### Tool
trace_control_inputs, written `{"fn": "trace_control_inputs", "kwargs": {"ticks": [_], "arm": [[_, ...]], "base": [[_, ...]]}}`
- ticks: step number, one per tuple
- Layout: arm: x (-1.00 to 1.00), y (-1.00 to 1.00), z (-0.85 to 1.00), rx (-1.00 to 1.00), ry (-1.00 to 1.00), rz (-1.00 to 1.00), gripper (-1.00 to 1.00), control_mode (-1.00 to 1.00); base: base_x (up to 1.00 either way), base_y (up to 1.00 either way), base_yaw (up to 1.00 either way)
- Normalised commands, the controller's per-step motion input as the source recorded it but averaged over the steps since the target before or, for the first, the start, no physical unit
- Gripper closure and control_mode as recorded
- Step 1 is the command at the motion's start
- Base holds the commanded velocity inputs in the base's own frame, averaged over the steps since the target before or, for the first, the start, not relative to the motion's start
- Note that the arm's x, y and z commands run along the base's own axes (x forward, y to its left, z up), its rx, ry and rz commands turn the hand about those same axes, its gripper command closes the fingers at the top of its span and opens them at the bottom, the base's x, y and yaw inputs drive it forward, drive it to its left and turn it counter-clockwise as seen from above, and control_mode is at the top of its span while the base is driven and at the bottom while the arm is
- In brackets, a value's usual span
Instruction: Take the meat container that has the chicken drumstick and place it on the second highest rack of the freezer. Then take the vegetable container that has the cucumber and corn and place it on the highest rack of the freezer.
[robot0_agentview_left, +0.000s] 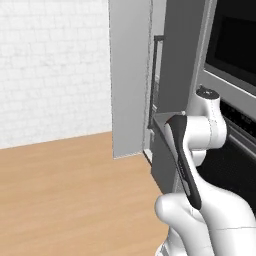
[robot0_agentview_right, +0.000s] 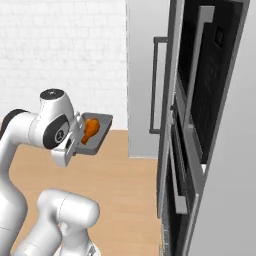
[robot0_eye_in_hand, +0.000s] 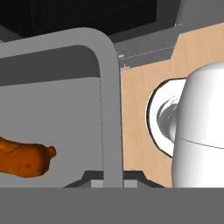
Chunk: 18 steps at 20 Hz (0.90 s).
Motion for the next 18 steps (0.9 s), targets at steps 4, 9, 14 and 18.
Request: {"fn": "trace_control_inputs", "kwargs": {"ticks": [4,9,14,18], "arm": [[0.00,0.00,0.00,0.00,0.00,0.00,1.00,1.00],[0.00,0.00,0.00,0.00,0.00,0.00,1.00,1.00],[0.00,0.00,0.00,0.00,0.00,0.00,1.00,1.00],[0.00,0.00,0.00,0.00,0.00,0.00,1.00,1.00]], "base": [[0.82,0.14,0.00],[0.77,0.18,0.00],[0.74,0.10,0.00],[0.76,0.12,0.00]]}}
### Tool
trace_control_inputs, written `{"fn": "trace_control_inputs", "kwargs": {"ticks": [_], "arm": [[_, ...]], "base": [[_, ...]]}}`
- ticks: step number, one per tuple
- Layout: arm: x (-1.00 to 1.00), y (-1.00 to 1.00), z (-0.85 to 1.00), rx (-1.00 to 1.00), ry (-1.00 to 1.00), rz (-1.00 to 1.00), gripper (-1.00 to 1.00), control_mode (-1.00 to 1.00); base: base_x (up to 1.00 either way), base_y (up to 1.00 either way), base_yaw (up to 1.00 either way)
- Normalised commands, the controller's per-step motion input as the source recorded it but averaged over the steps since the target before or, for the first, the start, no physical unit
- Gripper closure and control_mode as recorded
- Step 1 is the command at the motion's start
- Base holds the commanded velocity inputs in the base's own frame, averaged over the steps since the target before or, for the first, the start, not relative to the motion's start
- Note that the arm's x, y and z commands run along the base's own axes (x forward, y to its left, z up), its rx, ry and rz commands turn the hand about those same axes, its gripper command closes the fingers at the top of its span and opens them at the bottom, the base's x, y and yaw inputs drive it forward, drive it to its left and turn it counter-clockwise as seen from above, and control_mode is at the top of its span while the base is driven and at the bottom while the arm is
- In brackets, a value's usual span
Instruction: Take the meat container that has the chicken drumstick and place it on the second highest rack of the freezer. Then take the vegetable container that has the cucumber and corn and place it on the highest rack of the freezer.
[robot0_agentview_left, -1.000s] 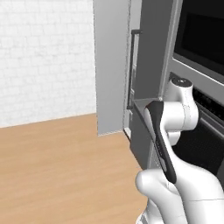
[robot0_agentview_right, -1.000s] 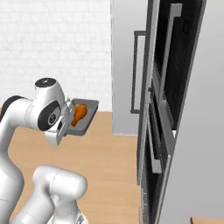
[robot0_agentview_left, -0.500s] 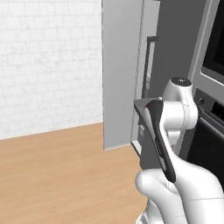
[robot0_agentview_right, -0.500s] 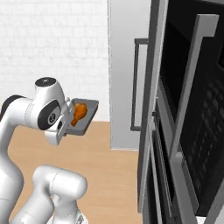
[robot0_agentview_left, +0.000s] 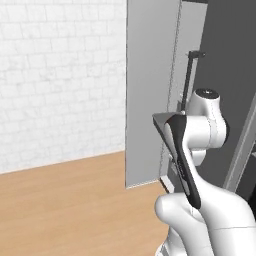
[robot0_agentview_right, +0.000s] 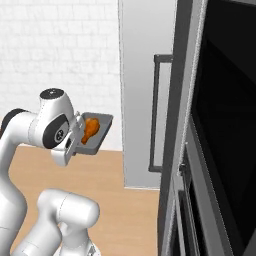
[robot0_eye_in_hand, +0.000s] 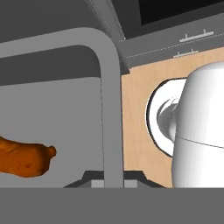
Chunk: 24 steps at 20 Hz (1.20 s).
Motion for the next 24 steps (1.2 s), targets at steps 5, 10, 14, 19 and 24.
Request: {"fn": "trace_control_inputs", "kwargs": {"ticks": [5,10,14,19,24], "arm": [[0.00,0.00,0.00,0.00,0.00,0.00,1.00,1.00],[0.00,0.00,0.00,0.00,0.00,0.00,1.00,1.00],[0.00,0.00,0.00,0.00,0.00,0.00,1.00,1.00],[0.00,0.00,0.00,0.00,0.00,0.00,1.00,1.00],[0.00,0.00,0.00,0.00,0.00,0.00,1.00,1.00]], "base": [[0.73,0.05,-0.01],[0.62,0.00,-0.07],[0.36,0.00,-0.15],[0.26,0.00,-0.26],[0.32,0.00,-0.32]]}}
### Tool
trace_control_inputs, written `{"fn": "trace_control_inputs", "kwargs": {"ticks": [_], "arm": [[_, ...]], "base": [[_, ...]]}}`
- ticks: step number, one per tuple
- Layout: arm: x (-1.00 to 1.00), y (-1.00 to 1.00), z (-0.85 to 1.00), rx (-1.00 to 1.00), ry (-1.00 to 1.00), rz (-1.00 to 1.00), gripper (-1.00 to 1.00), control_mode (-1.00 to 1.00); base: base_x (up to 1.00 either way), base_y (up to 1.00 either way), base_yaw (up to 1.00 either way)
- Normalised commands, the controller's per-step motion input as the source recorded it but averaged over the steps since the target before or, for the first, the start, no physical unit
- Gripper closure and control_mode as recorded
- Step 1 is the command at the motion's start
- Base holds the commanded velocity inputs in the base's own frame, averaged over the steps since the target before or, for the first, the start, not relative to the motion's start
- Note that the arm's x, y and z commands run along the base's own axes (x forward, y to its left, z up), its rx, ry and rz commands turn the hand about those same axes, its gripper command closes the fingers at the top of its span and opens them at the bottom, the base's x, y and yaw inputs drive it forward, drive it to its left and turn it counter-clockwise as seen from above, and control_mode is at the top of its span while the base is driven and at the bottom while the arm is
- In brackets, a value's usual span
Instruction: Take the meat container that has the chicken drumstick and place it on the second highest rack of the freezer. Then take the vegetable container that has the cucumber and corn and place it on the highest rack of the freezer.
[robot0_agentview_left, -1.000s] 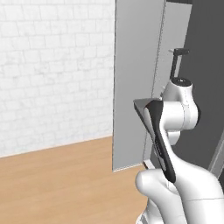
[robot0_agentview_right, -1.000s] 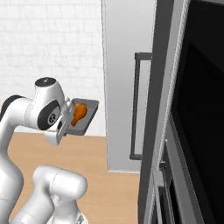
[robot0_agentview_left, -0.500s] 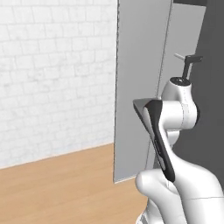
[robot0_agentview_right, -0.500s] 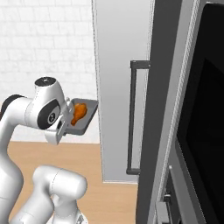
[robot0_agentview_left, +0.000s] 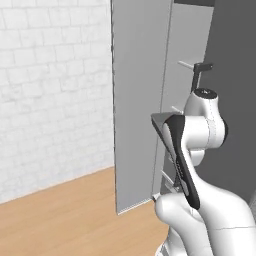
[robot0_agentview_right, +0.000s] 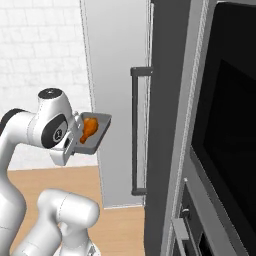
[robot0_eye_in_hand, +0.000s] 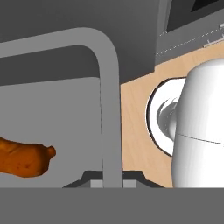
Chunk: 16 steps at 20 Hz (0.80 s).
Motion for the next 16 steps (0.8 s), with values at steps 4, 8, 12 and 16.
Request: {"fn": "trace_control_inputs", "kwargs": {"ticks": [4,8,12,16], "arm": [[0.00,0.00,0.00,0.00,0.00,0.00,1.00,1.00],[0.00,0.00,0.00,0.00,0.00,0.00,1.00,1.00],[0.00,0.00,0.00,0.00,0.00,0.00,1.00,1.00],[0.00,0.00,0.00,0.00,0.00,0.00,1.00,1.00]], "base": [[0.49,0.08,-0.28],[0.54,0.11,-0.27],[0.52,0.09,-0.27],[0.41,0.08,-0.28]]}}
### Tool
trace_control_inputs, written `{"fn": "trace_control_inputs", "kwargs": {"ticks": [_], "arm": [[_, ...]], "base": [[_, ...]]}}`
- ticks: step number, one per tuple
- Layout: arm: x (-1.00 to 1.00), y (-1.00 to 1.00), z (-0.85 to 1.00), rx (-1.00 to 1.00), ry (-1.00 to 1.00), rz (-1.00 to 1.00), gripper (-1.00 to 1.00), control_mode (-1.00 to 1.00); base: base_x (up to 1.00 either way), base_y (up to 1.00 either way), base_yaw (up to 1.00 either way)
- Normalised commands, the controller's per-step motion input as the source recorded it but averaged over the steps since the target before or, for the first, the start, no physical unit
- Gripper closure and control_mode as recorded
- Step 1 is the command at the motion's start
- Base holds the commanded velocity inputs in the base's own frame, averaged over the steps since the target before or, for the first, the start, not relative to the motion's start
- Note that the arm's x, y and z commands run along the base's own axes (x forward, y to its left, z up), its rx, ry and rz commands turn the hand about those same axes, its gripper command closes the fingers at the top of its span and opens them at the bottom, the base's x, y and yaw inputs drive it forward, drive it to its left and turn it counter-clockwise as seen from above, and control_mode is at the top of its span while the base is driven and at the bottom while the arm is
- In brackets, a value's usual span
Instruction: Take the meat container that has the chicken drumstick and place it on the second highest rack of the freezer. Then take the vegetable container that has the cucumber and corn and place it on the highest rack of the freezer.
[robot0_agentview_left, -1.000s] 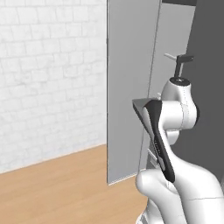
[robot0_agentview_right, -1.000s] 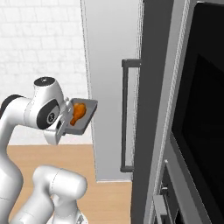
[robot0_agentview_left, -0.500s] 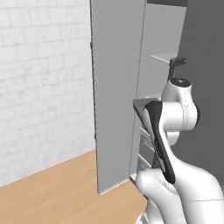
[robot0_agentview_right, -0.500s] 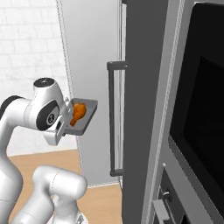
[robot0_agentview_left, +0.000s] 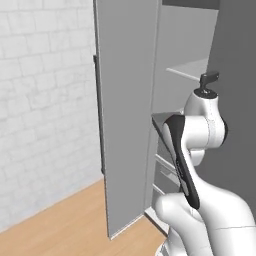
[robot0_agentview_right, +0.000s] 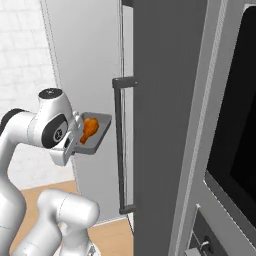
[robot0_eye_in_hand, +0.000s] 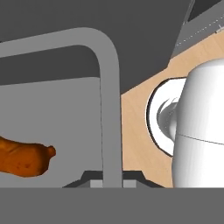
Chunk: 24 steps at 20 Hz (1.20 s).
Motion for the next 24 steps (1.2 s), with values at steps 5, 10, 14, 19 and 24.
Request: {"fn": "trace_control_inputs", "kwargs": {"ticks": [5,10,14,19,24], "arm": [[0.00,0.00,0.00,0.00,0.00,0.00,1.00,1.00],[0.00,0.00,0.00,0.00,0.00,0.00,1.00,1.00],[0.00,0.00,0.00,0.00,0.00,0.00,1.00,1.00],[0.00,0.00,0.00,0.00,0.00,0.00,1.00,1.00],[0.00,0.00,0.00,0.00,0.00,0.00,1.00,1.00]], "base": [[0.46,0.13,-0.29],[0.39,0.12,-0.30],[0.39,0.15,-0.31],[0.40,0.16,-0.31],[0.43,0.23,-0.32]]}}
